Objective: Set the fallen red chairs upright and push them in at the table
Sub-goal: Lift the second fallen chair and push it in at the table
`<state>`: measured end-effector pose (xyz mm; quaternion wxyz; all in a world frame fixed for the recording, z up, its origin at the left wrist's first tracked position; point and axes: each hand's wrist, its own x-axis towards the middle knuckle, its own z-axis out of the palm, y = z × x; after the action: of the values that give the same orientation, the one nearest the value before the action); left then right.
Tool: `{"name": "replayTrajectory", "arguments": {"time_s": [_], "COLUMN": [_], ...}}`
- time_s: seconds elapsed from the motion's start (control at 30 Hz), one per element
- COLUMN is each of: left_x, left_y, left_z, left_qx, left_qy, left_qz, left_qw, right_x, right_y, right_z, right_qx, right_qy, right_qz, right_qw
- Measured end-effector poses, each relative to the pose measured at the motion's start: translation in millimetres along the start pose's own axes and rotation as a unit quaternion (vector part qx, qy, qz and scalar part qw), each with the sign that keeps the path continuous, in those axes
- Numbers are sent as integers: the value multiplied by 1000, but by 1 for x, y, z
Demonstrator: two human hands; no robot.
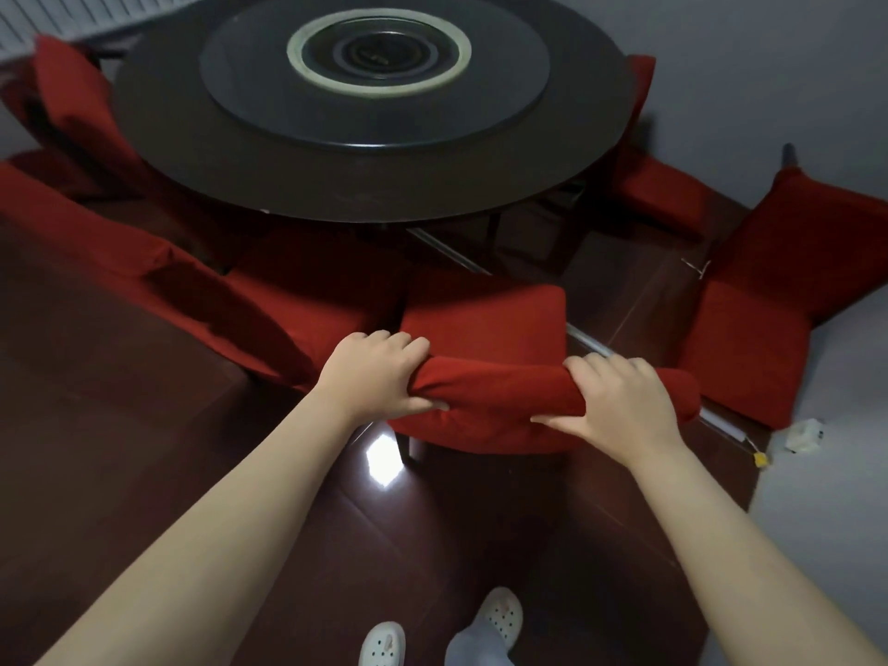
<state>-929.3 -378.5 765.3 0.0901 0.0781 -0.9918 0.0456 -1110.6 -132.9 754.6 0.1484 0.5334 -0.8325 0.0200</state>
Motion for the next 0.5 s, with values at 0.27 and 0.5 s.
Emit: {"name": "replayTrajectory", "arguments": {"time_s": [0.27,0.5], "left_x": [9,27], "left_y": [-1,-10], "left_z": [-7,-10], "left_qx": [-18,-12], "left_qy": [-35,-60], "left_qz": [1,3], "left_qw": [999,998], "right_x": [8,28], "right_y": [8,21], "right_z": [11,9], "right_qx": [-12,18], "right_qy": [69,91], "right_qz": [-52,-77], "right_qw": [996,993]}}
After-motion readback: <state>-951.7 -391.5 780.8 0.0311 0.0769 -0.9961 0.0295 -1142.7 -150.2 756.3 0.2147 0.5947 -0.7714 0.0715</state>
